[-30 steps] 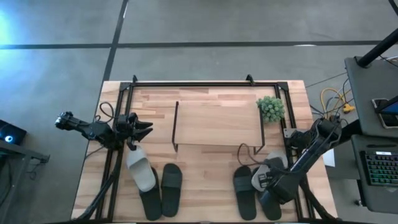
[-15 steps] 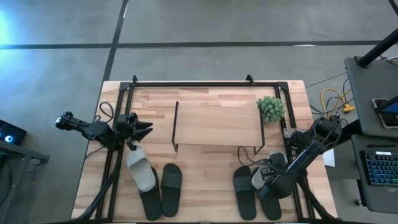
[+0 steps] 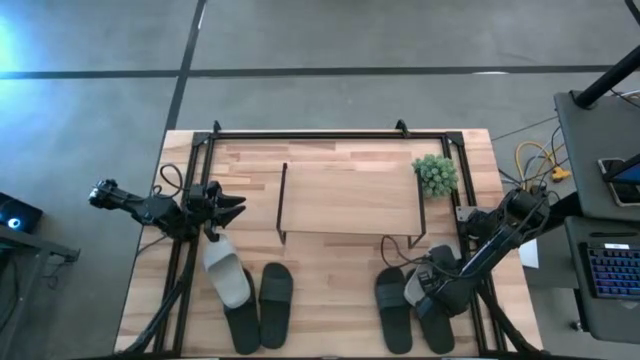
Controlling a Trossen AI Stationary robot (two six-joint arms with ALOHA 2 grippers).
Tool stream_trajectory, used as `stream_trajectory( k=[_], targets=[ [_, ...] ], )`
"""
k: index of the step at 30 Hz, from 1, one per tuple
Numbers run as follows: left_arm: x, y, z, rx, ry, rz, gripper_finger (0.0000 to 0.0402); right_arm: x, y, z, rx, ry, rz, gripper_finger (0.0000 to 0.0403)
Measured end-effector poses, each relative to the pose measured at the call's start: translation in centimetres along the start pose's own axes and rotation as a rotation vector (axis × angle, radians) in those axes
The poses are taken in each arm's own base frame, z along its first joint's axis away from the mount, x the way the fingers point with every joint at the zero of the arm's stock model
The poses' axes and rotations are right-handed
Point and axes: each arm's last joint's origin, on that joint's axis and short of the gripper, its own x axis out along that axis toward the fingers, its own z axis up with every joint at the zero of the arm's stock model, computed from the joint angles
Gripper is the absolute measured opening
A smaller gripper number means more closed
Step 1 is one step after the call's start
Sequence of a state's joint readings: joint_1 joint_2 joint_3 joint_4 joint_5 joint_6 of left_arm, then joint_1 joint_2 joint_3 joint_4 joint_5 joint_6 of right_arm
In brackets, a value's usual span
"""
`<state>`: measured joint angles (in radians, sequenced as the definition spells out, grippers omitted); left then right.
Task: Pick and place slides into the shelf
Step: Put the right gray slide on the shelf
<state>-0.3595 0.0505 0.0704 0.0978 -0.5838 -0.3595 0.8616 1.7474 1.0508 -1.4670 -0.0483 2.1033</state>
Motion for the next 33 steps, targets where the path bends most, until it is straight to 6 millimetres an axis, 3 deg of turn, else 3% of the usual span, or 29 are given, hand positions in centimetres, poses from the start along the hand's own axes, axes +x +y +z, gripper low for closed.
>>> stream_trajectory(
  k=[5,18,27,30,33],
  targets=[
    [0.0,0.0,0.0,0.000,-0.001,0.000,0.0128,-0.9,-0.1,0.0,-0.004,-0.010,0.004,0.0017],
    [0.0,-0.1,0.4,-0.026,-0.036,-0.014,0.0128,-6.4,-0.8,-0.9,-0.041,-0.007,0.179,0.0012],
    [0.0,-0.2,0.5,-0.034,-0.047,-0.018,0.0128,-11.9,-2.0,-2.6,-0.185,-0.039,0.532,0.0012],
    [0.0,-0.2,0.5,-0.034,-0.048,-0.018,0.0128,-14.3,-2.6,-2.3,-0.169,-0.055,0.693,0.0012],
    [0.0,-0.2,0.5,-0.034,-0.048,-0.018,0.0128,-15.9,-2.8,-1.1,-0.123,-0.178,0.804,0.0012]
  ],
)
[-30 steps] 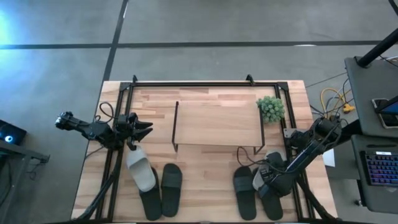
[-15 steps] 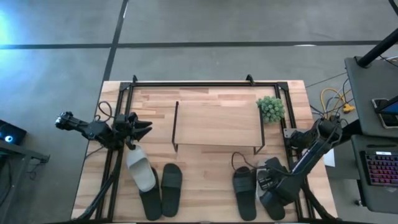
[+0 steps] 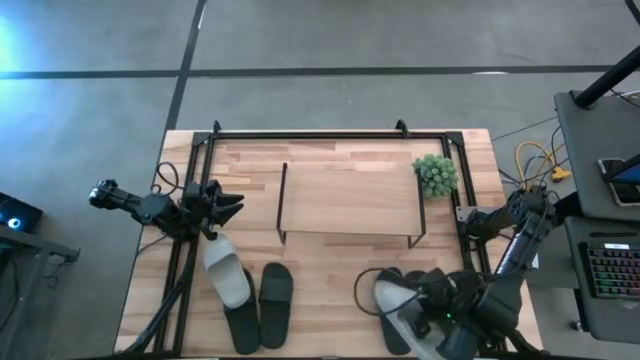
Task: Pick and place slides into the shelf
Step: Put the right gray slide on the shelf
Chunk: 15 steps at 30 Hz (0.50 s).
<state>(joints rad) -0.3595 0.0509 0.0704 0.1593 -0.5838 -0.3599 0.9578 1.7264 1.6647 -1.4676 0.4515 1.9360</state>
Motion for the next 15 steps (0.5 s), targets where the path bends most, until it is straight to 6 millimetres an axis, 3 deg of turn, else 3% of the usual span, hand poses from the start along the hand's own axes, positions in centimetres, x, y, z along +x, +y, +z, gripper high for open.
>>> stream_trajectory(
  k=[11,15],
  targets=[
    [0.0,0.0,0.0,0.000,0.001,0.000,0.0128,3.6,0.9,8.8,-0.201,-0.346,-0.191,0.0013],
    [0.0,0.0,0.0,0.000,0.000,0.000,0.0128,4.7,0.8,11.8,-0.271,-0.395,-0.275,0.0013]
  ],
)
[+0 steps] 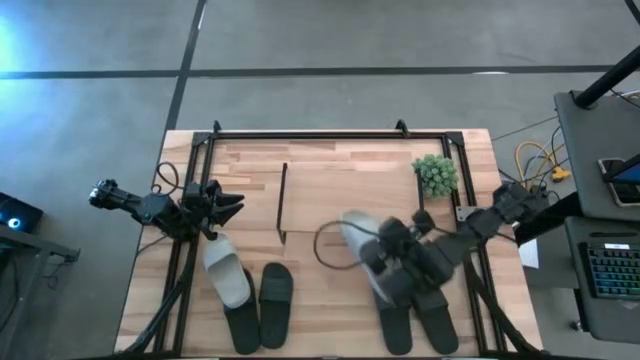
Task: Pick and place slides into the shelf
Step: Put the right gray slide on the shelf
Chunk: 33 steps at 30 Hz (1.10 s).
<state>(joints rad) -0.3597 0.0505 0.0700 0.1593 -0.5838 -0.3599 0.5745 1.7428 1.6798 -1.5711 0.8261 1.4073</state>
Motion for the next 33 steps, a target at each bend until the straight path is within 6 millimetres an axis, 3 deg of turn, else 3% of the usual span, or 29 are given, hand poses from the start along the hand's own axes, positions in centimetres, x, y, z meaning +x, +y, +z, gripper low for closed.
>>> stream_trajectory(
  k=[5,14,25,33],
  targets=[
    [0.0,0.0,0.0,0.000,0.001,0.000,0.0128,3.3,-0.9,1.8,-0.049,0.021,-0.108,0.0013],
    [0.0,0.0,0.0,0.000,0.001,0.000,0.0128,8.6,-3.1,3.1,0.104,0.011,-0.310,0.0013],
    [0.0,0.1,-0.4,0.006,0.009,0.003,0.0128,10.8,-3.5,0.8,0.193,-0.011,-0.401,0.0013],
    [0.0,0.1,-0.3,0.004,0.005,0.001,0.0128,11.1,-3.7,0.3,0.244,-0.043,-0.416,0.0013]
  ],
)
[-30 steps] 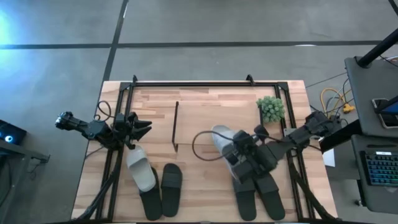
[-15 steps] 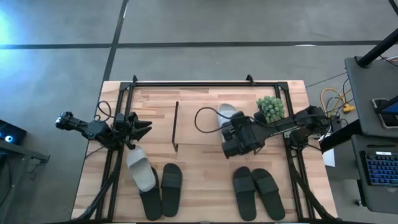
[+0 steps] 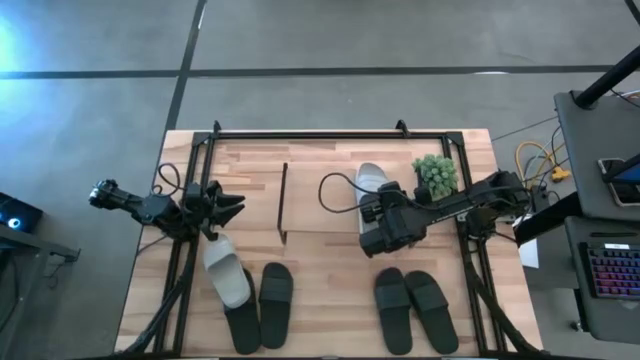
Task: Pick and place slides into the shelf
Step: Put the right gray slide on the shelf
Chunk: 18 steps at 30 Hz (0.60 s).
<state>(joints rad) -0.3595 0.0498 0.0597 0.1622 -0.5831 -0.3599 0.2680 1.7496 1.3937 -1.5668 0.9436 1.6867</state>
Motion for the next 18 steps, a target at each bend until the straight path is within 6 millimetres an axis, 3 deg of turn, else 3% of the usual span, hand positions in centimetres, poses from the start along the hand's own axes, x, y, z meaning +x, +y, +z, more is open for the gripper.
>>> stream_trajectory(
  k=[7,18],
  targets=[
    [0.01,-0.04,0.08,-0.007,-0.009,-0.004,0.0128,0.39,0.11,0.37,0.012,0.004,-0.008,0.0029],
    [0.01,-0.05,0.13,-0.009,-0.013,-0.005,0.0128,0.37,0.21,0.30,0.003,0.012,0.000,0.0151]
  ],
)
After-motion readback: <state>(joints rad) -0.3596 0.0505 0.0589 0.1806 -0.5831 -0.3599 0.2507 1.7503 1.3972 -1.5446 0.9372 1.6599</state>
